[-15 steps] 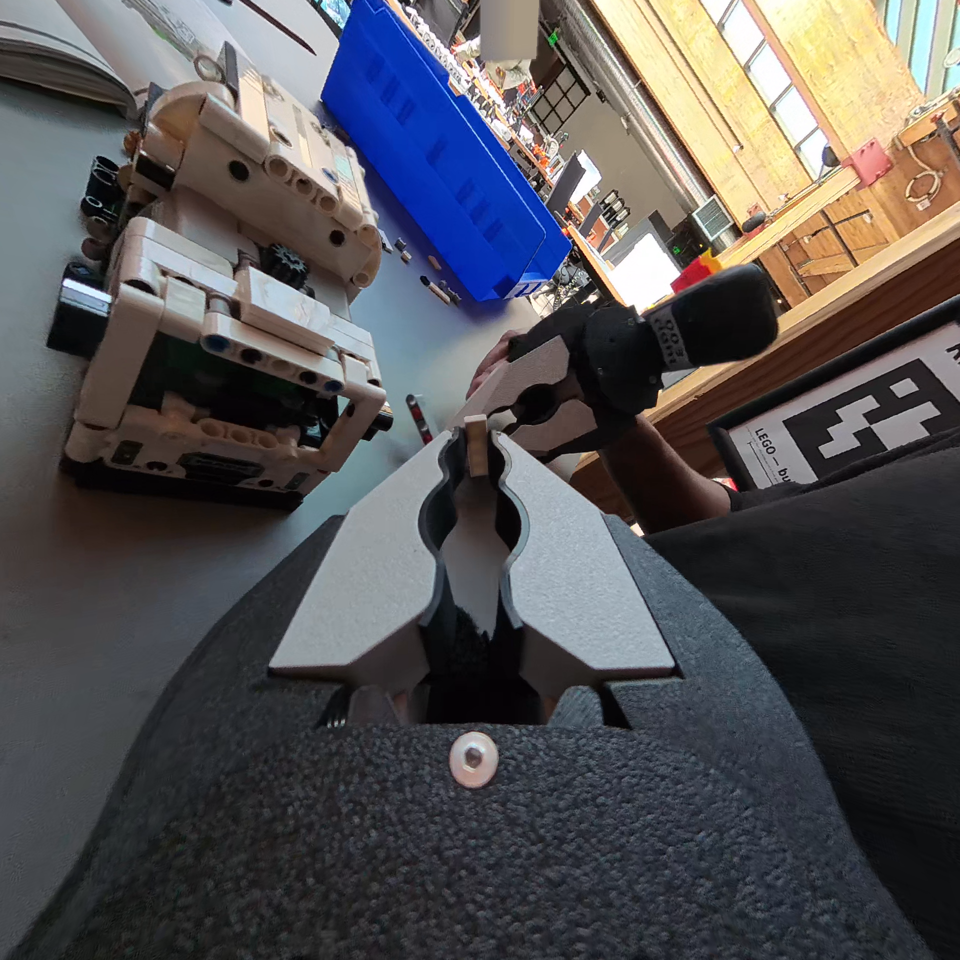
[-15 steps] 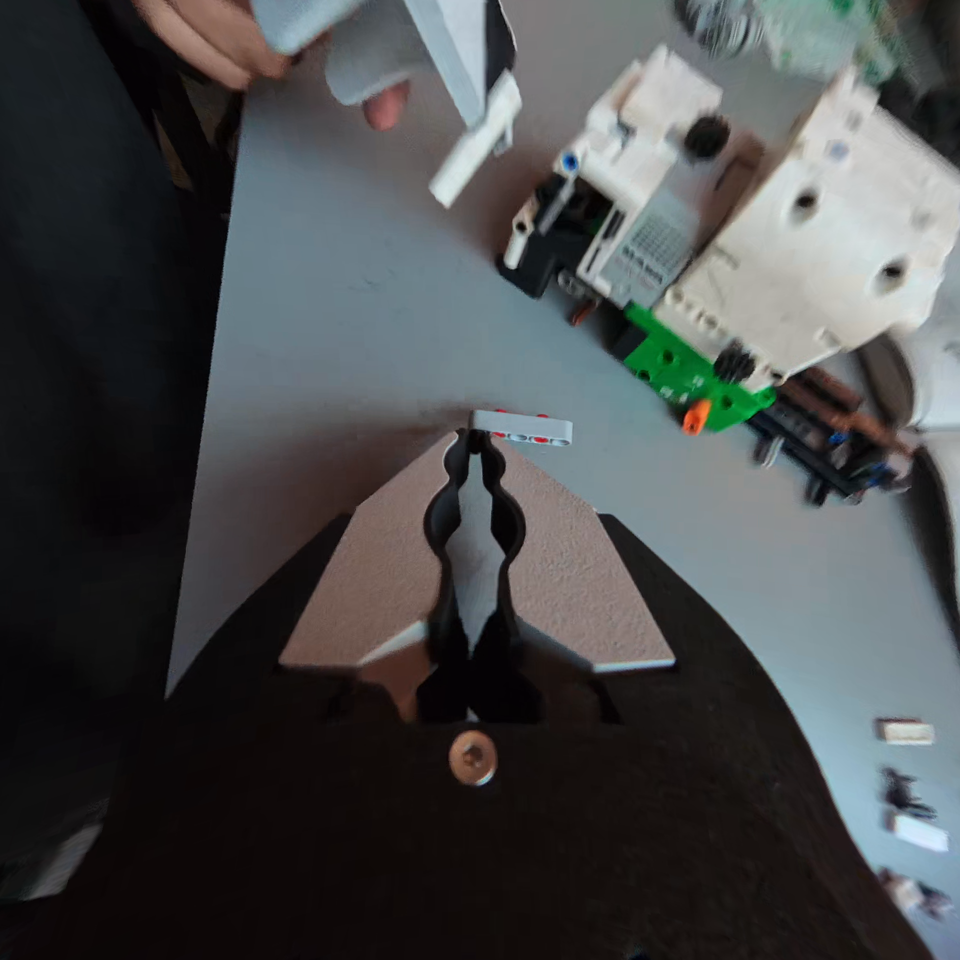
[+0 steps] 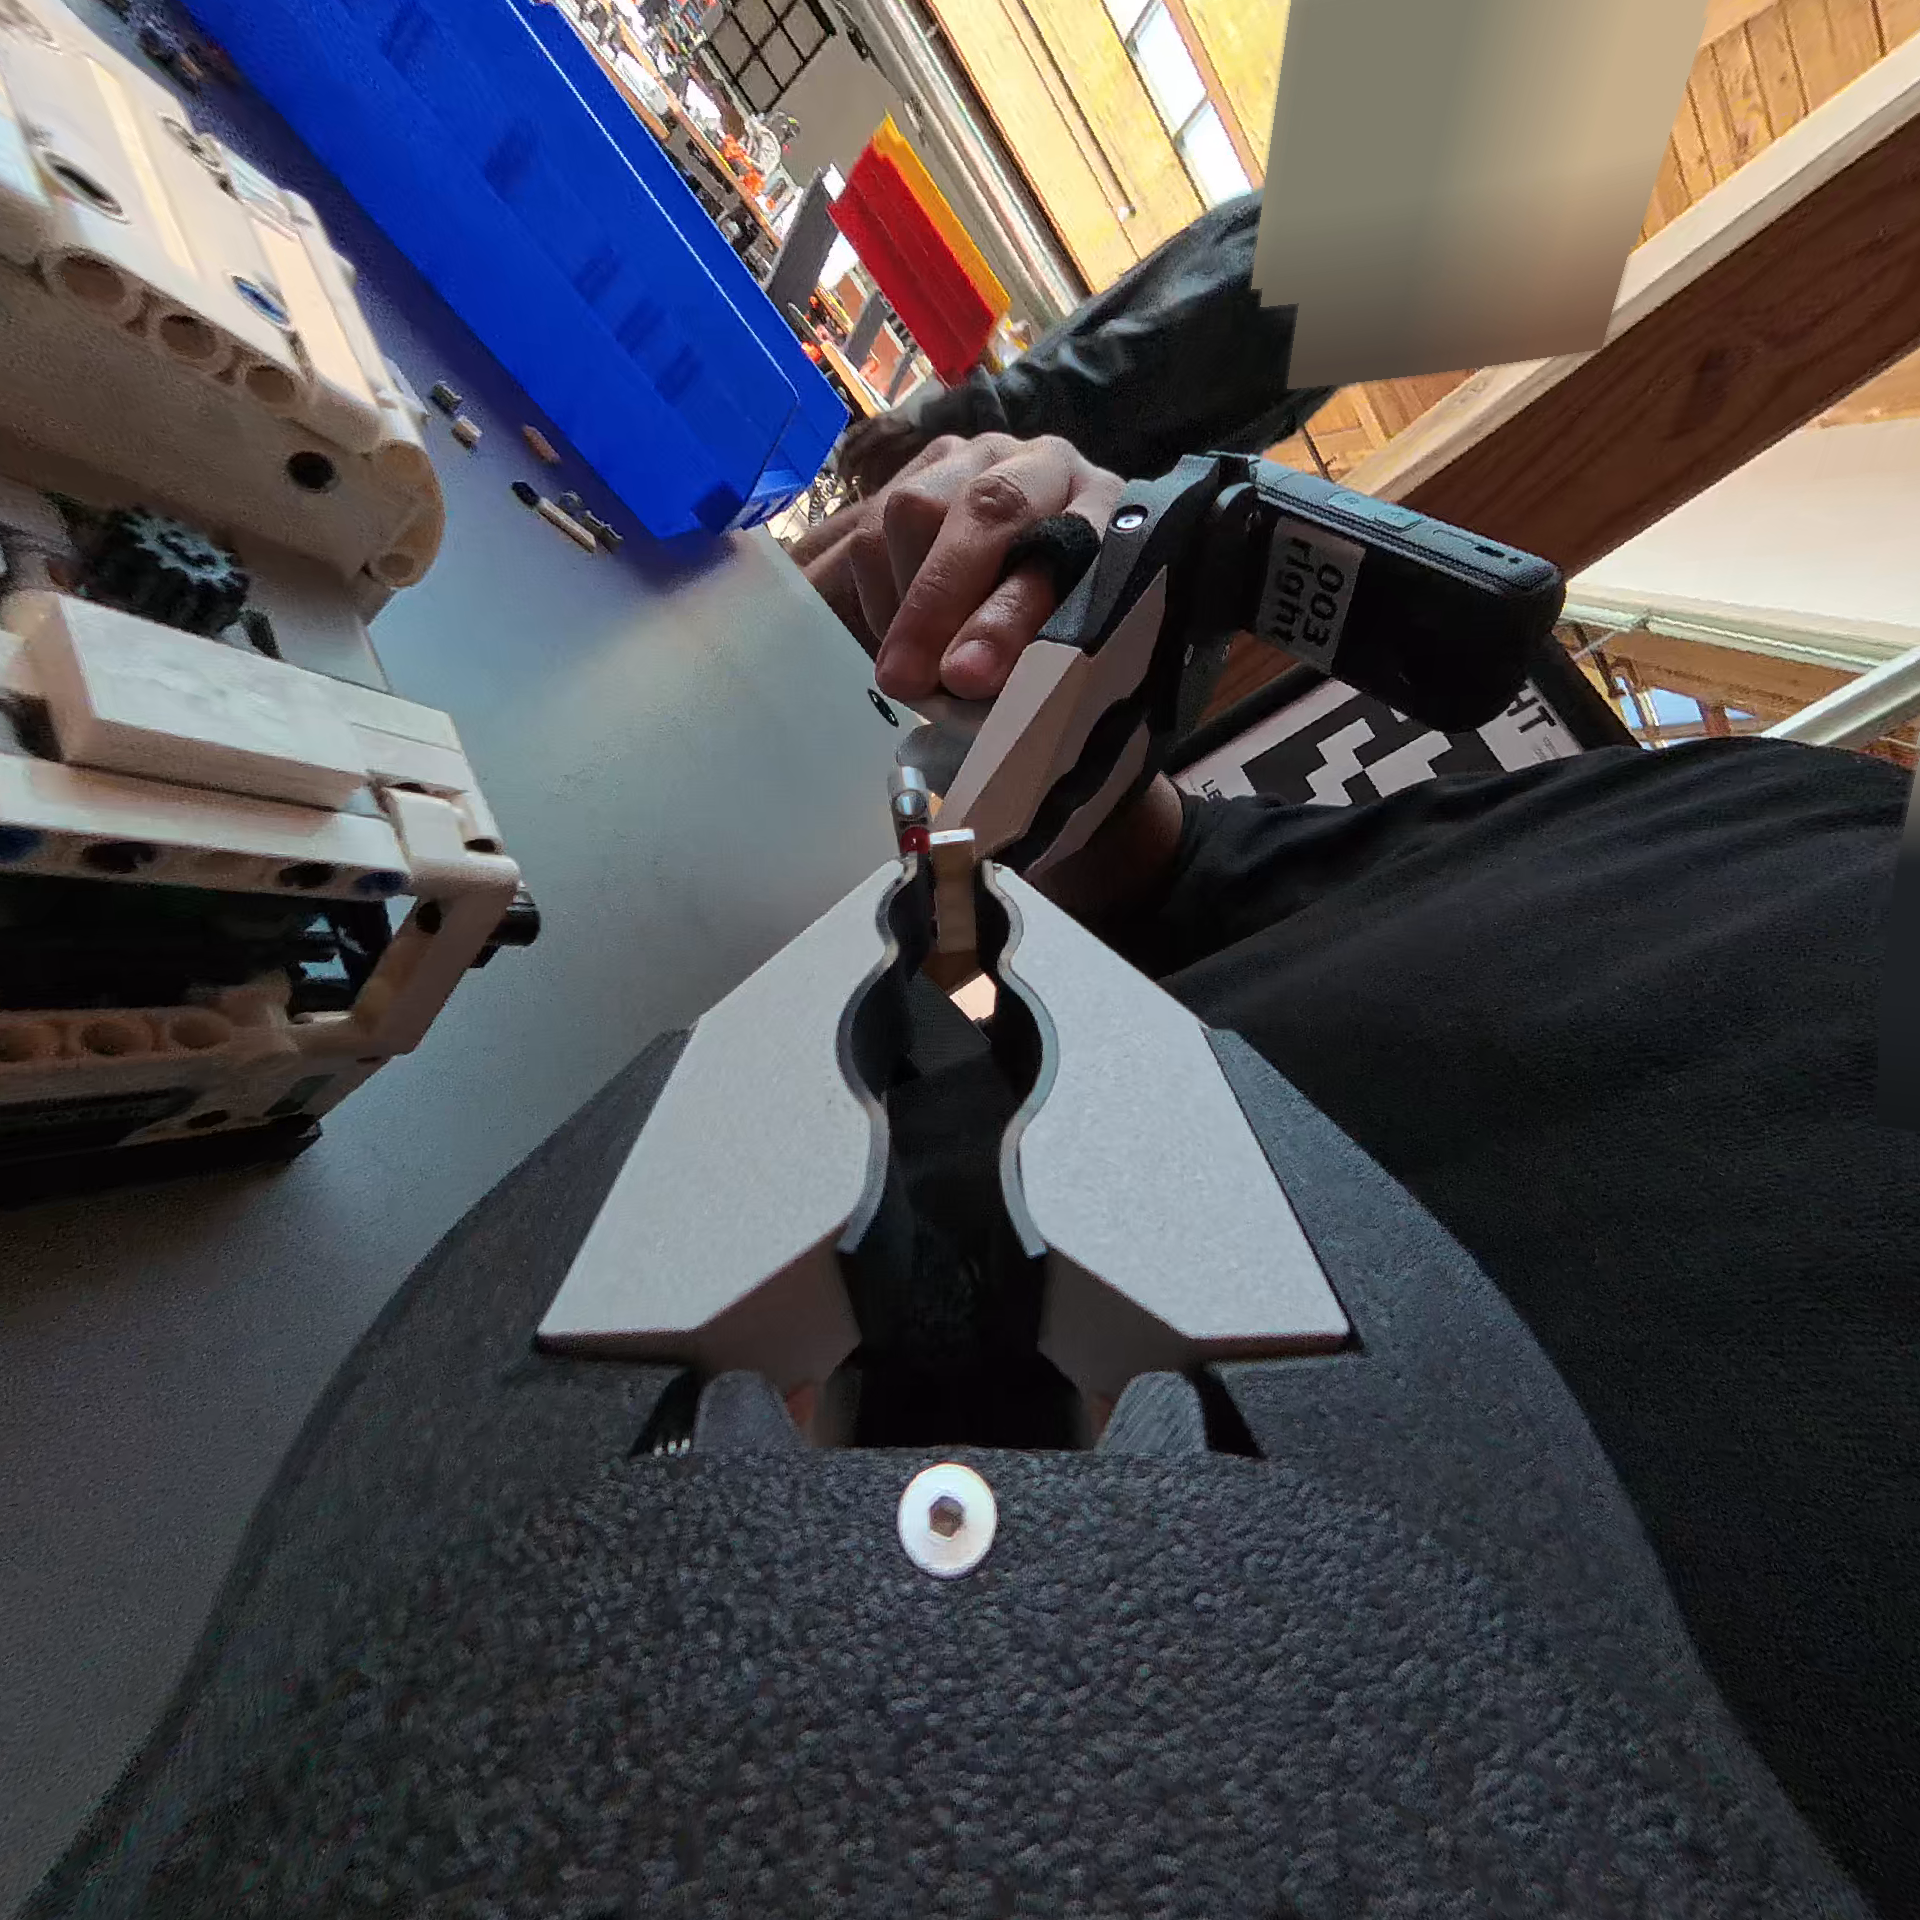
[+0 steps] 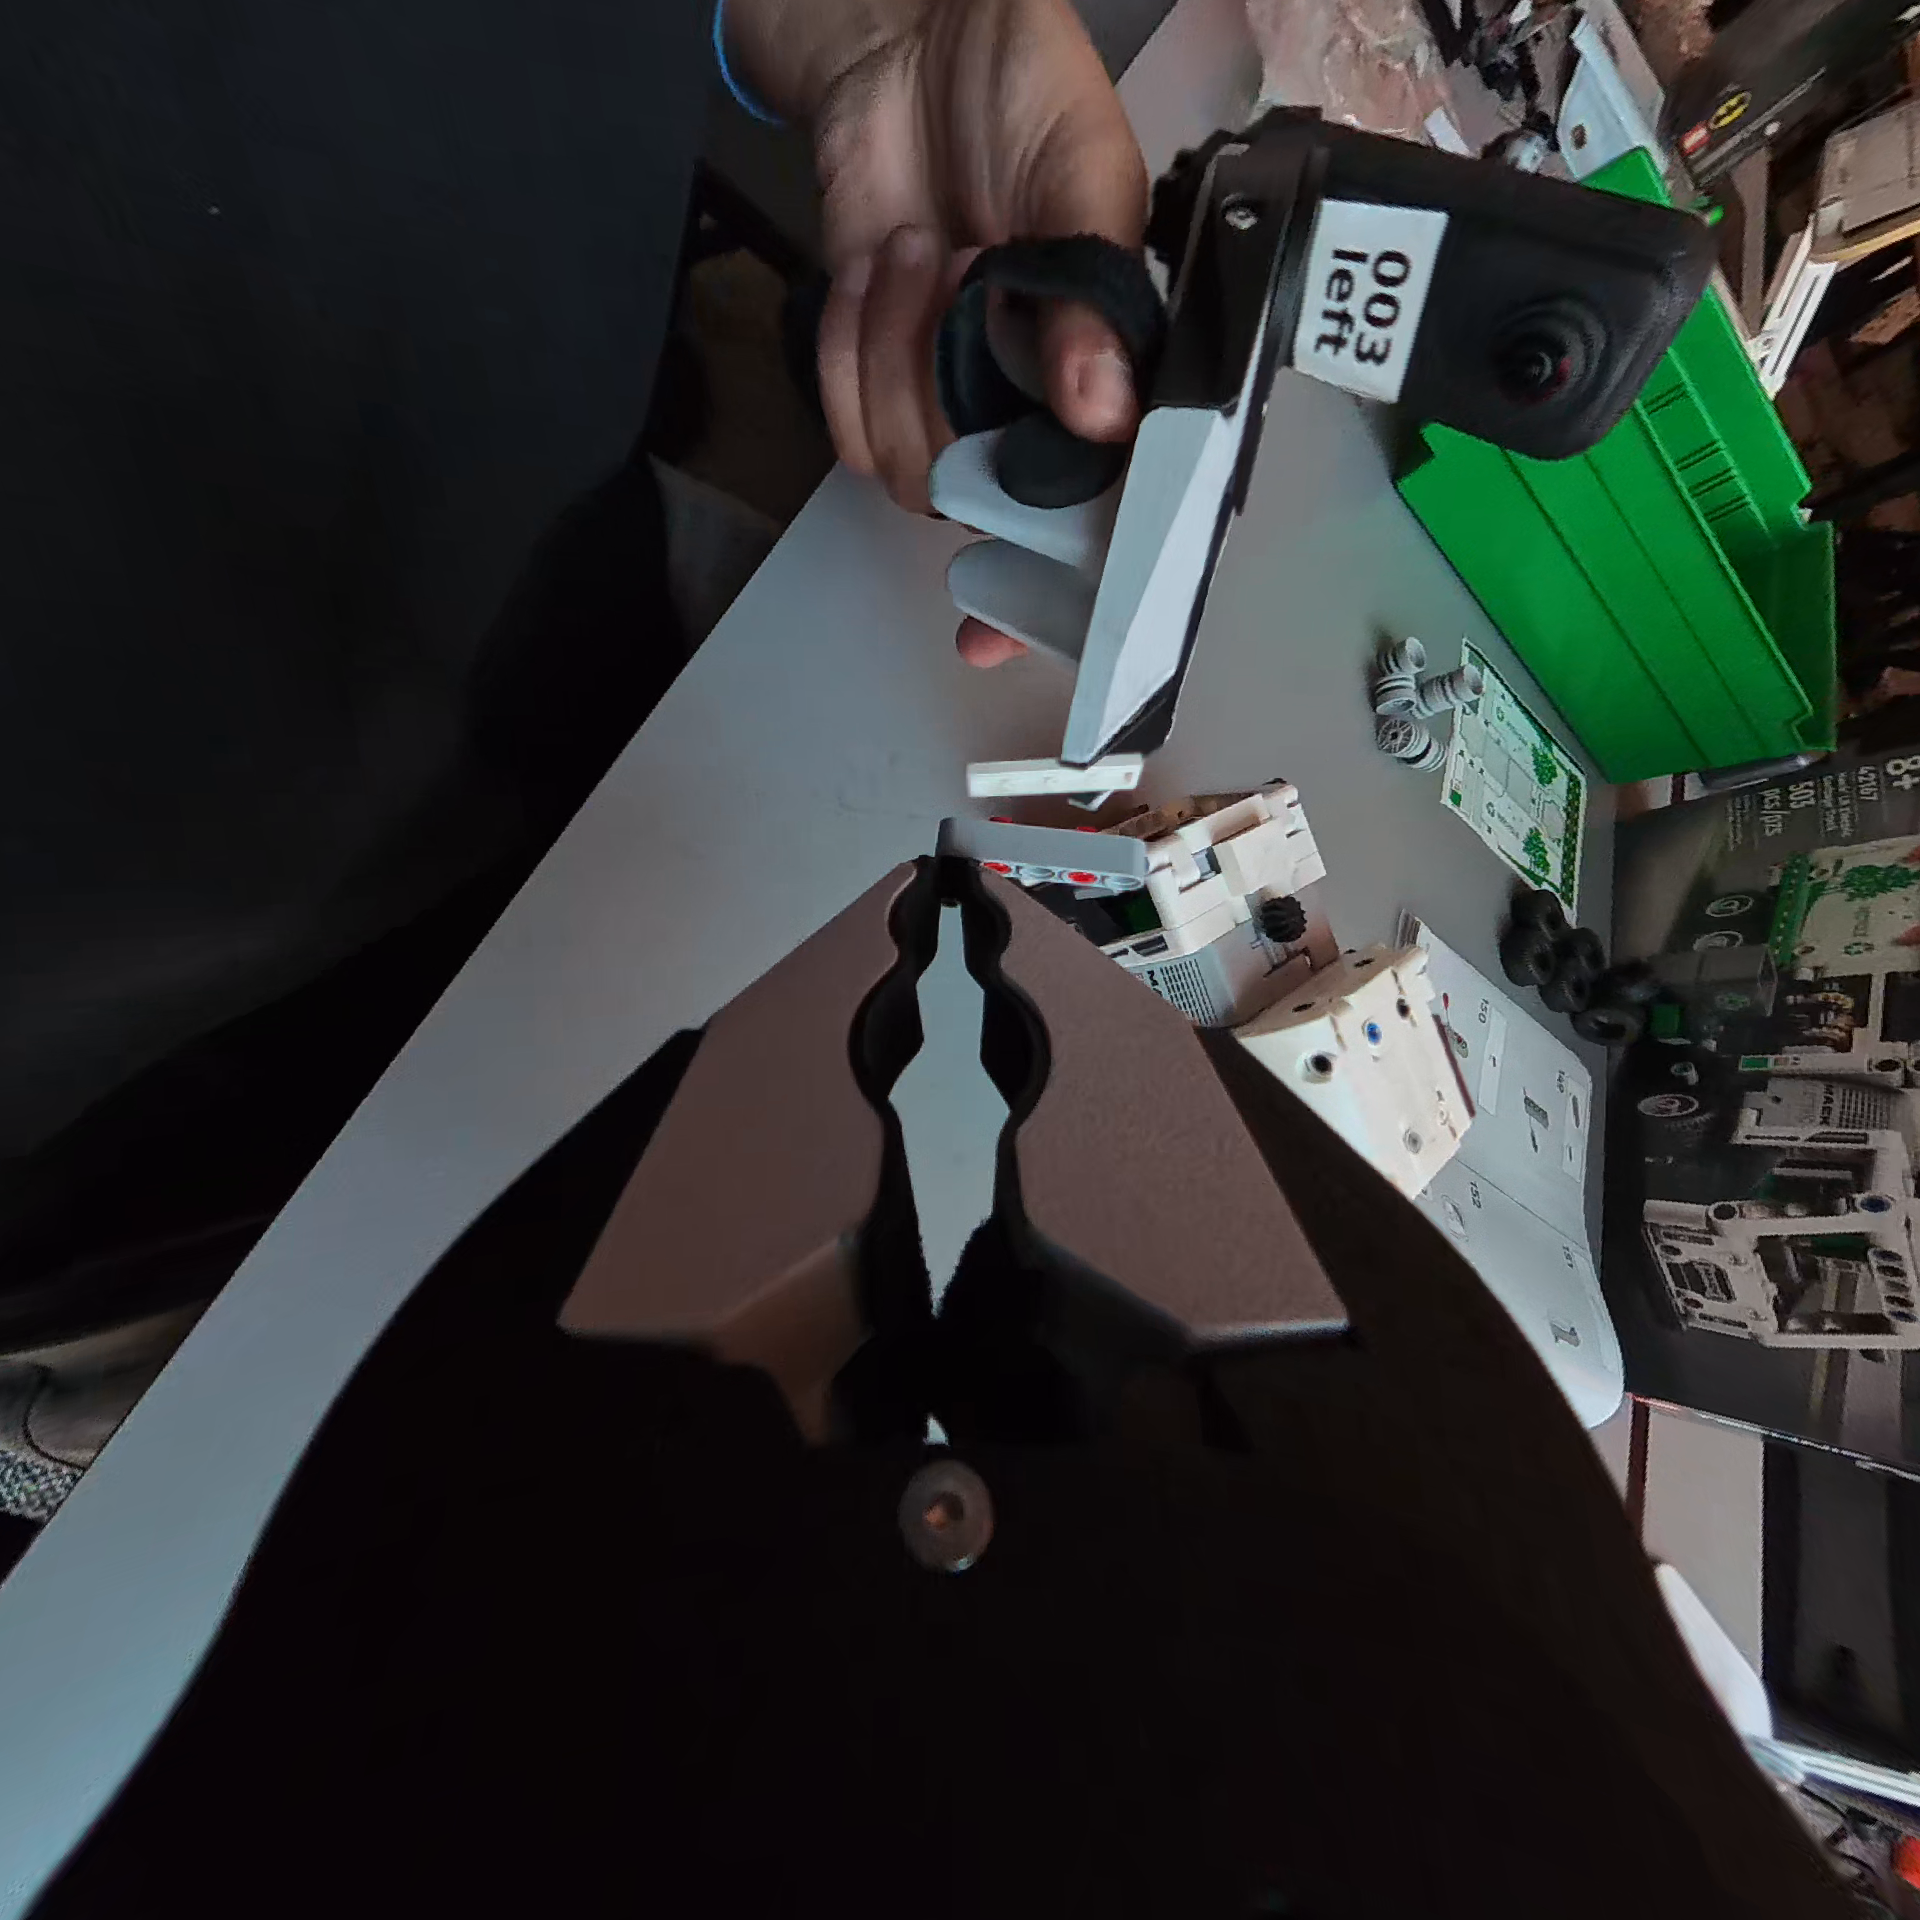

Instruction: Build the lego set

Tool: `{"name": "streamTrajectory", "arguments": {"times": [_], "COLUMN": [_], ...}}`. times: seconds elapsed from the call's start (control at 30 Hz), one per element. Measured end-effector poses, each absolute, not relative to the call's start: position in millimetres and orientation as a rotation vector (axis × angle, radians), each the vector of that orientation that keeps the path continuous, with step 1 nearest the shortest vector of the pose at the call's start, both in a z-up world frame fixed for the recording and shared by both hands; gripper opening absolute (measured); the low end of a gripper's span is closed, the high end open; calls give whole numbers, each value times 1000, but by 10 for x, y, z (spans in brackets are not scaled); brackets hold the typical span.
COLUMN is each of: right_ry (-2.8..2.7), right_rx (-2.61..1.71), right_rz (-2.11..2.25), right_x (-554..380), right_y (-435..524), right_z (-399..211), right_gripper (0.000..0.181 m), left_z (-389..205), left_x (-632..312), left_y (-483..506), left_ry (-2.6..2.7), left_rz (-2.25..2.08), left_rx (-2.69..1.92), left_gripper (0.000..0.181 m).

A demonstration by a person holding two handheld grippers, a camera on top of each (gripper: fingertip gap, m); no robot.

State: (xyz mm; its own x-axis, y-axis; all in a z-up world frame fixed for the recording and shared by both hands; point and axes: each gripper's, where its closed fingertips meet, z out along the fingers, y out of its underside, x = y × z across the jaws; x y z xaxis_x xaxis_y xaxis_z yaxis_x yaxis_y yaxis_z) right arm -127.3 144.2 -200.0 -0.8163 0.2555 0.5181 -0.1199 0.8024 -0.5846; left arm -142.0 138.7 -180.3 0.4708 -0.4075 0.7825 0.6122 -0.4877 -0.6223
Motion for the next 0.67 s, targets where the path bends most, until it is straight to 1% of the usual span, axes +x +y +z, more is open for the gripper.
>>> {"name": "streamTrajectory", "arguments": {"times": [0.37, 0.67], "right_ry": [-2428, -2445], "right_rx": [-21, -30], "right_rz": [774, 781], "right_x": [-1231, -1179], "right_y": [1436, 1447], "right_z": [-1928, -1988], "right_gripper": [3, 3], "left_z": [-1757, -1807], "left_x": [-1385, -1334], "left_y": [1445, 1441], "left_ry": [-132, -130], "left_rz": [-1289, -1312], "left_rx": [-1688, -1721], "left_gripper": [6, 7]}}
